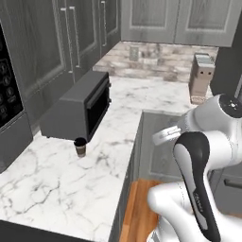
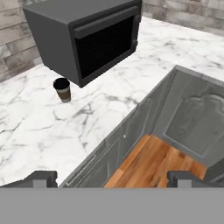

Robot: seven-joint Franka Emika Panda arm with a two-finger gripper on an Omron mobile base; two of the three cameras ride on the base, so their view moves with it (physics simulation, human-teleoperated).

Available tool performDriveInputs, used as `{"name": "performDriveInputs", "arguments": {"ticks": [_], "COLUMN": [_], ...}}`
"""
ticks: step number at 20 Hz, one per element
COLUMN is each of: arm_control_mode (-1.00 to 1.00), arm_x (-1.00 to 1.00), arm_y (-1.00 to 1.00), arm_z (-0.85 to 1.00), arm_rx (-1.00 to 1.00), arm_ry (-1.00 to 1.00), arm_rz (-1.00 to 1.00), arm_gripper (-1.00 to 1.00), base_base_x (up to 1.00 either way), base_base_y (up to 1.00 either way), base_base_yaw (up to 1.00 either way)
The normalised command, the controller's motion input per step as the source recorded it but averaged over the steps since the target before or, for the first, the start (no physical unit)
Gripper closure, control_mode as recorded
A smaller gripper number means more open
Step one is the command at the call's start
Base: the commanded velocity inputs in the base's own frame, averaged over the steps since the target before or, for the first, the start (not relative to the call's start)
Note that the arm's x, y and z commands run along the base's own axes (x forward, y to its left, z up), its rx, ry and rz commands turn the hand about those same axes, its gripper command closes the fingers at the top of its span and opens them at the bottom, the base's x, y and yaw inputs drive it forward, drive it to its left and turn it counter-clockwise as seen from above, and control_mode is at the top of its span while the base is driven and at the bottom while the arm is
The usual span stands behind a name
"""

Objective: Move the drinks to the dining counter.

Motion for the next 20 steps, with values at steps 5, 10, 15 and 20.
{"name": "performDriveInputs", "arguments": {"ticks": [5, 10, 15, 20], "arm_control_mode": [1.00, 1.00, 1.00, 1.00], "arm_x": [0.00, 0.00, 0.00, 0.00], "arm_y": [0.00, 0.00, 0.00, 0.00], "arm_z": [0.00, 0.00, 0.00, 0.00], "arm_rx": [0.00, 0.00, 0.00, 0.00], "arm_ry": [0.00, 0.00, 0.00, 0.00], "arm_rz": [0.00, 0.00, 0.00, 0.00], "arm_gripper": [-1.00, -1.00, -1.00, -1.00], "base_base_x": [0.39, 0.05, 0.15, 0.46], "base_base_y": [0.29, 0.66, 0.44, 0.51], "base_base_yaw": [0.29, 0.37, 0.38, 0.12]}}
